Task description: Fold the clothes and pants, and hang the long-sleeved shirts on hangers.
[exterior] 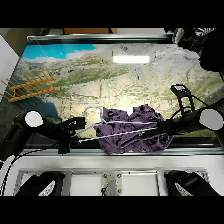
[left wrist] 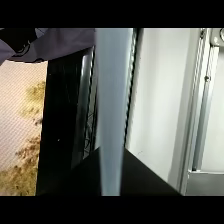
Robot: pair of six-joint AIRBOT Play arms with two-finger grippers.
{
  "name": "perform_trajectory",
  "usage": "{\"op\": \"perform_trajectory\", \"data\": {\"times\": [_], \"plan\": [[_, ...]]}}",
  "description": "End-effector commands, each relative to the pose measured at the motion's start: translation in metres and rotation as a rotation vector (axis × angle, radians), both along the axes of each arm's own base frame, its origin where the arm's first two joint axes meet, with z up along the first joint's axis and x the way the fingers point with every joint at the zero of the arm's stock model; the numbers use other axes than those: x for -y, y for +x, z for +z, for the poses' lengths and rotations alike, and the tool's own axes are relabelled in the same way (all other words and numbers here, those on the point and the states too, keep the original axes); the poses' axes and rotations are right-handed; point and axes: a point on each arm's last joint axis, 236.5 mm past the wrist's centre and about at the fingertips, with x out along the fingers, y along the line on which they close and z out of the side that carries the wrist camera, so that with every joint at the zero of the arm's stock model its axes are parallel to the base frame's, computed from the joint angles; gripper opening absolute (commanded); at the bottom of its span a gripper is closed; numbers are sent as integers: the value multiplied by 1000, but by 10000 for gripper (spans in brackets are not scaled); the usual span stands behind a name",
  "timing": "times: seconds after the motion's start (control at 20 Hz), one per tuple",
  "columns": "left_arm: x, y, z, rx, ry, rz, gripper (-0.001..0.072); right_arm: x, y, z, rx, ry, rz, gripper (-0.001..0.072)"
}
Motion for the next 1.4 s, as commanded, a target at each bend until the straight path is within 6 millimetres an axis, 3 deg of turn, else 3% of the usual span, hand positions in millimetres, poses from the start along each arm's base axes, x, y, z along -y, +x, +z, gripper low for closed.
{"op": "perform_trajectory", "data": {"times": [0.0, 0.15, 0.35, 0.6, 0.85, 1.1, 1.35], "plan": [[3, 0, 0, 4, 0, -8, 16, -11, -3, 1, -11, 45, 11, 26], [12, -2, -1, 18, -1, -31, 16, -11, -2, 4, -8, 48, 11, 25], [17, 18, 0, 81, -13, 37, 17, -8, 0, 20, -10, 29, 13, 24], [18, 16, -13, 16, -5, 31, 16, -5, 25, 44, 39, -16, 36, 24], [19, 21, -20, 13, -1, 28, 16, -14, 41, 47, 49, -24, 98, 24], [19, 22, -20, 16, -1, 29, 16, -57, 45, 54, 129, 19, 228, 24], [20, 27, -20, 38, -5, 41, 16, -116, 25, 60, 136, 127, 358, 24]]}}
